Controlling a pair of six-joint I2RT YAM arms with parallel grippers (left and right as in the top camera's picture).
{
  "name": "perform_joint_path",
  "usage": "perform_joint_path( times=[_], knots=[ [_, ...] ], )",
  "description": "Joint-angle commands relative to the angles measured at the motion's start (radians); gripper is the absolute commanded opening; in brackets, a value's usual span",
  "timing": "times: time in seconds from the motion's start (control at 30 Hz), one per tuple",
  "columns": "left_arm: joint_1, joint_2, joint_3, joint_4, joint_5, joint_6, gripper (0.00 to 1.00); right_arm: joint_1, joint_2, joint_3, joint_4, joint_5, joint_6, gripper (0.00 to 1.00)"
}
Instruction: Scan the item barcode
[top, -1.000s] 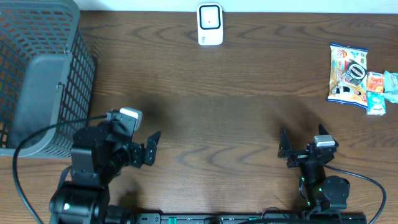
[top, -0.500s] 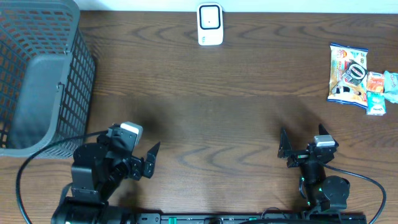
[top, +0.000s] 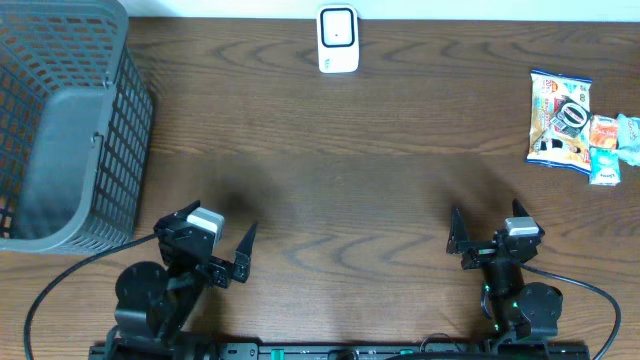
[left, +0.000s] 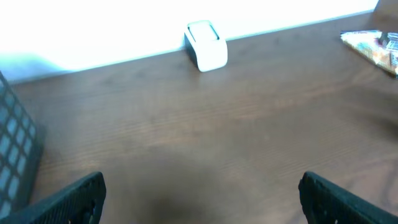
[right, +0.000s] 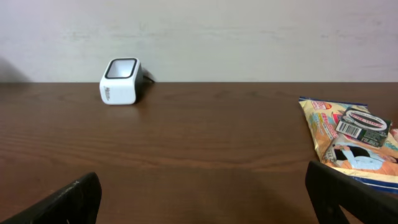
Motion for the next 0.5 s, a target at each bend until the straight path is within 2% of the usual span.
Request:
perform_joint_path(
  times=[0.0, 0.27, 0.47],
  knots=[
    [0.000, -0.071, -0.076, 0.095, 0.008, -0.009, 0.98, 0.008, -0.006, -0.001, -0.005, 0.011, 0.004, 0.99],
    [0.025, -0.146, -0.219, 0.360, 0.001, -0.009, 0.98, 0.008, -0.006, -0.001, -0.005, 0.011, 0.004, 0.99],
    [0.069, -0.202, -0.282, 0.413, 0.001, -0.018, 0.98, 0.008, -0.006, -0.001, -0.005, 0.011, 0.003, 0.99]
  ],
)
